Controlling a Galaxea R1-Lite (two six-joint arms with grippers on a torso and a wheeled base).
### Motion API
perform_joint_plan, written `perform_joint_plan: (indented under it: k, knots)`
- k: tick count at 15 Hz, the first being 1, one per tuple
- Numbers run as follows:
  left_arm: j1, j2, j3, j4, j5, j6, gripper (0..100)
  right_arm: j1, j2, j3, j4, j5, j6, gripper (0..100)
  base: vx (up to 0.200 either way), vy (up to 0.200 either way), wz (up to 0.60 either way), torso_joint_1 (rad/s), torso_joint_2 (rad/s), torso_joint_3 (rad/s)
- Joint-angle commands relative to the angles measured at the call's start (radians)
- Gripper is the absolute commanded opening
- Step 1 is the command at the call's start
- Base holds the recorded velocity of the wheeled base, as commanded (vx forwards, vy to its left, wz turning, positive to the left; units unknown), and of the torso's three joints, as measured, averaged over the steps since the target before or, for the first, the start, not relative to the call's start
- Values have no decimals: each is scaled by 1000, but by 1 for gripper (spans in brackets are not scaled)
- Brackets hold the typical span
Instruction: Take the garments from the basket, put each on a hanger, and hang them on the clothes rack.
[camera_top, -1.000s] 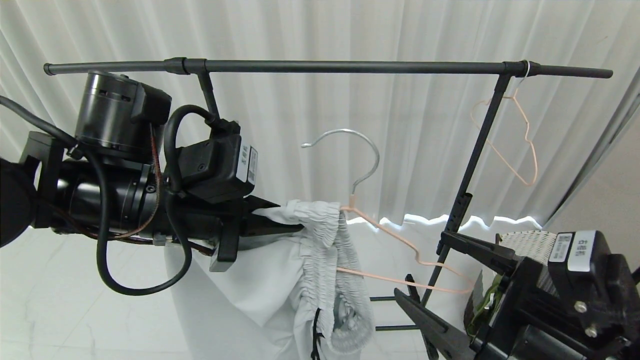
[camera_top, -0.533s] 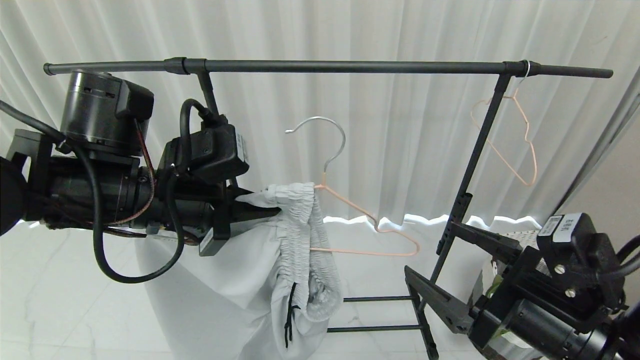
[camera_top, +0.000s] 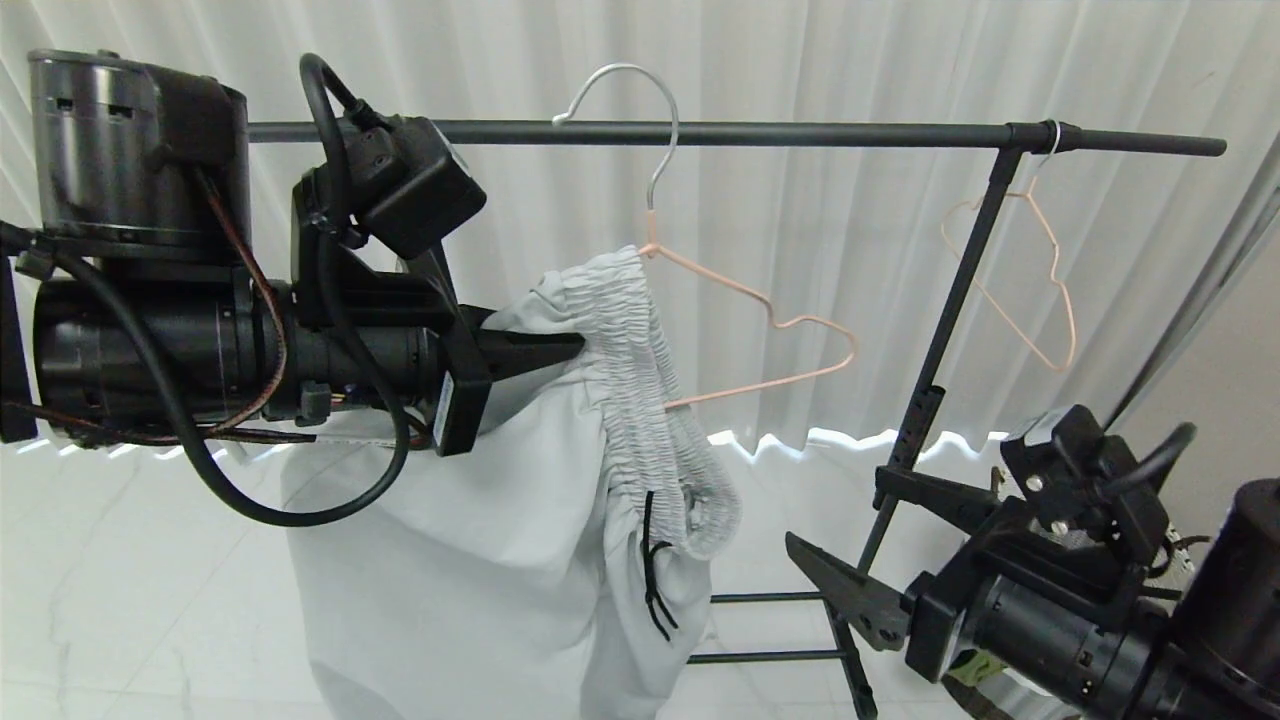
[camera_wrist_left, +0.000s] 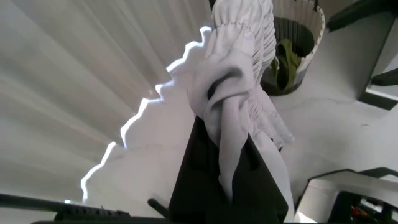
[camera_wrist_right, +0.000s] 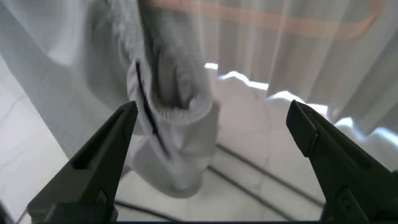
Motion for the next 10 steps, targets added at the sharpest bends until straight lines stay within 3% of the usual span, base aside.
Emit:
perform_joint_plan:
  k: [1,4,7,10]
  knots:
    - [-23,-6,0,-7,-3,-1,0,-12,5,-71,74,-1,85,100,0,0,0,0,0,0]
    - [-29,0,2,-75,-5,-1,0,-47,39,-113,149,-8,210,100,0,0,0,0,0,0]
    - [-43,2,0,-90,-36,-1,0,-95,103,-124,149,-8,218,100,0,0,0,0,0,0]
    - [-53,-9,8,-90,-42,-1,0,-76,137,-130,149,-6,221,100,0,0,0,0,0,0]
